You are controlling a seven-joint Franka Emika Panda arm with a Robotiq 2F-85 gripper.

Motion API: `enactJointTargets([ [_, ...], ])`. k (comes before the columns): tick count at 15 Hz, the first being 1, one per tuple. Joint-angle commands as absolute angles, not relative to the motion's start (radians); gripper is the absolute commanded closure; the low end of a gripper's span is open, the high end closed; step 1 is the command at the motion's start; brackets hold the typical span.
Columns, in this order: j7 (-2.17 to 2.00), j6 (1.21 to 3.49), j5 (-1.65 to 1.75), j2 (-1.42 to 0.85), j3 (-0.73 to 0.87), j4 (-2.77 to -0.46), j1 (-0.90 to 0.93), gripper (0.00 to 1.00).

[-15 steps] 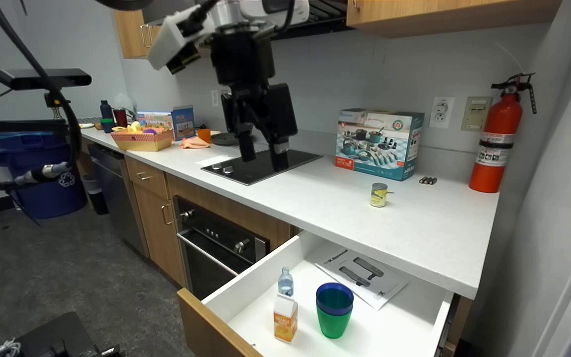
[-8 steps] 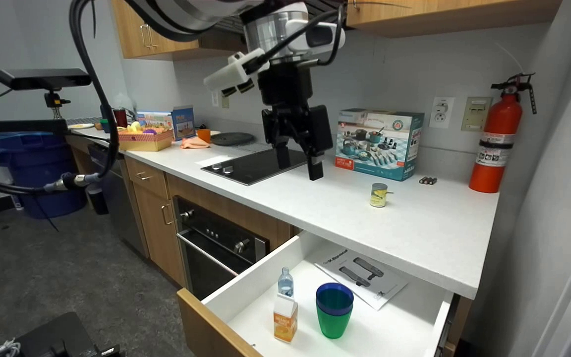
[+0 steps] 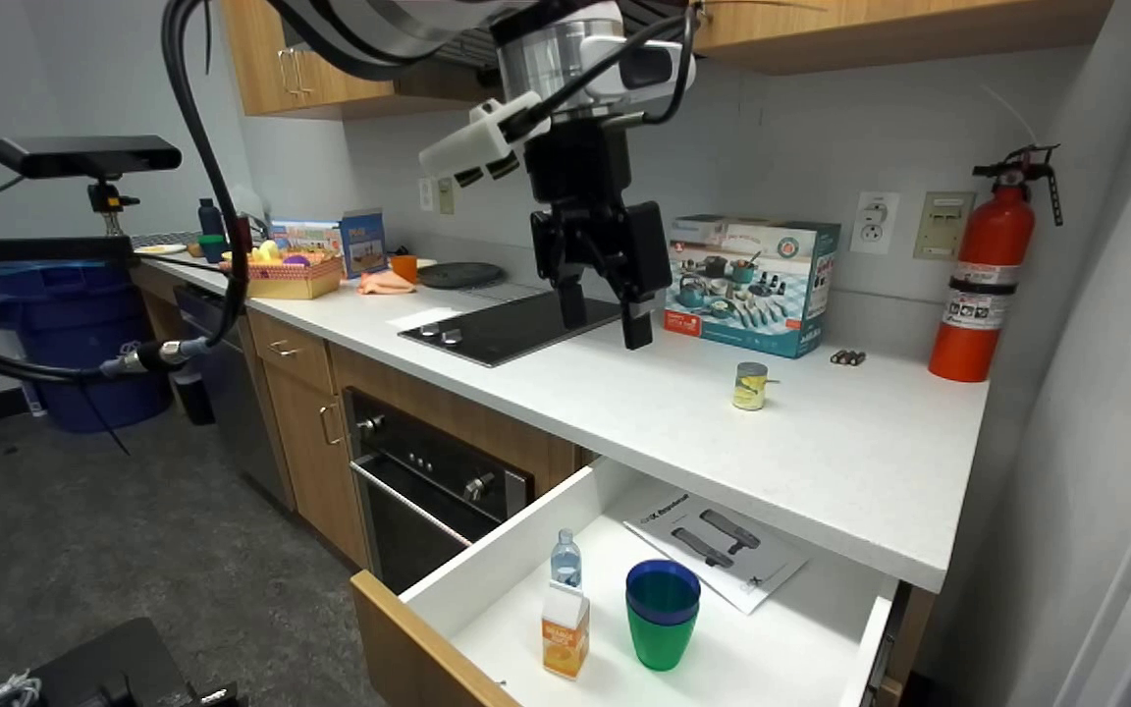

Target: Put the object on the counter in the drawer

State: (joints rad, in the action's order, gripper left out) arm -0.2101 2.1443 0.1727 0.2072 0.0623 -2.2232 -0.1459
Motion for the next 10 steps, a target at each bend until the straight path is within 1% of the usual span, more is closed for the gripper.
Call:
enactJointTargets([
  [1,-0.21,2.141,0.173,0.207,0.068,-2.221,-0.141,0.0],
  [3,-0.21,2.141,0.173,0.207,0.068,-2.221,-0.141,0.0],
  [10,-0.202,2.297,0.191,0.102,0.063,-2.178,-0.132,0.0],
])
